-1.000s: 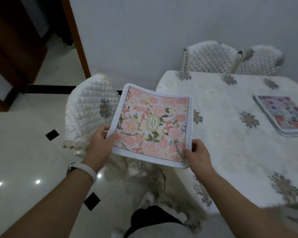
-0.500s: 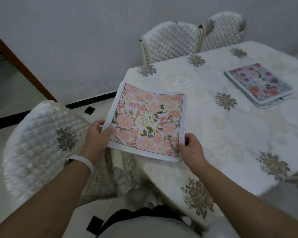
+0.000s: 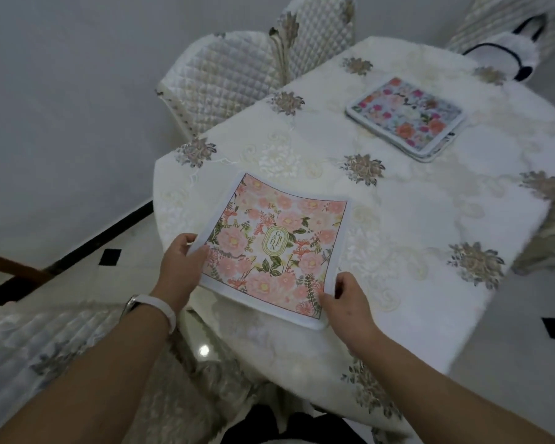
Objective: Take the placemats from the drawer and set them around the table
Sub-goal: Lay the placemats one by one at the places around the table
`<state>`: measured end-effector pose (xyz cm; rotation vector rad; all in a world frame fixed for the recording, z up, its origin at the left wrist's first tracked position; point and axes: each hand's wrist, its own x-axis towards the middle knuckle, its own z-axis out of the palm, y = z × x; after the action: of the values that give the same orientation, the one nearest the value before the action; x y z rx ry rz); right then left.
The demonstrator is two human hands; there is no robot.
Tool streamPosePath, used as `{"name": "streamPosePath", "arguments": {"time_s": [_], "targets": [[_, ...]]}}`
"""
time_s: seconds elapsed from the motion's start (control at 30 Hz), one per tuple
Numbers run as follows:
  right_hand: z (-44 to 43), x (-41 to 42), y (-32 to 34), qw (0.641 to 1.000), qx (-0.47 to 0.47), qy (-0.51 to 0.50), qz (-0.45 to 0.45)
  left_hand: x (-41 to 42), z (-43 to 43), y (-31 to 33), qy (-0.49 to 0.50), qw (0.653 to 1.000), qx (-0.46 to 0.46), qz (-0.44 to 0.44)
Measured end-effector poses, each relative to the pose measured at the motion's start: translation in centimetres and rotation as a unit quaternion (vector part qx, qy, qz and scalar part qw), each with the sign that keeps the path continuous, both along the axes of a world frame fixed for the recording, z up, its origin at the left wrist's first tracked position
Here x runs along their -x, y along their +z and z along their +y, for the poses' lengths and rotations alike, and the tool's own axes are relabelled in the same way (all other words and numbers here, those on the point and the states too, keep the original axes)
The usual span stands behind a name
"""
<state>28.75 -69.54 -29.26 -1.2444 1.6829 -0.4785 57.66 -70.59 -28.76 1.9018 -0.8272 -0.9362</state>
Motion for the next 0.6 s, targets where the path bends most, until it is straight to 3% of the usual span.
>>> {"name": "streamPosePath", "arguments": {"time_s": [0.23, 0.6], "targets": [[0.8, -2.5, -1.5, 0.998, -0.058, -0.031, -0.011, -2.2, -5.3, -2.5, -0.071, 0.997, -0.028, -0.024], [1.8, -6.5, -3.6, 0.992, -0.113, -0.059, -0.006, -5.4, -8.1, -5.5, -0.090, 0.994, -0.049, -0.037]]}}
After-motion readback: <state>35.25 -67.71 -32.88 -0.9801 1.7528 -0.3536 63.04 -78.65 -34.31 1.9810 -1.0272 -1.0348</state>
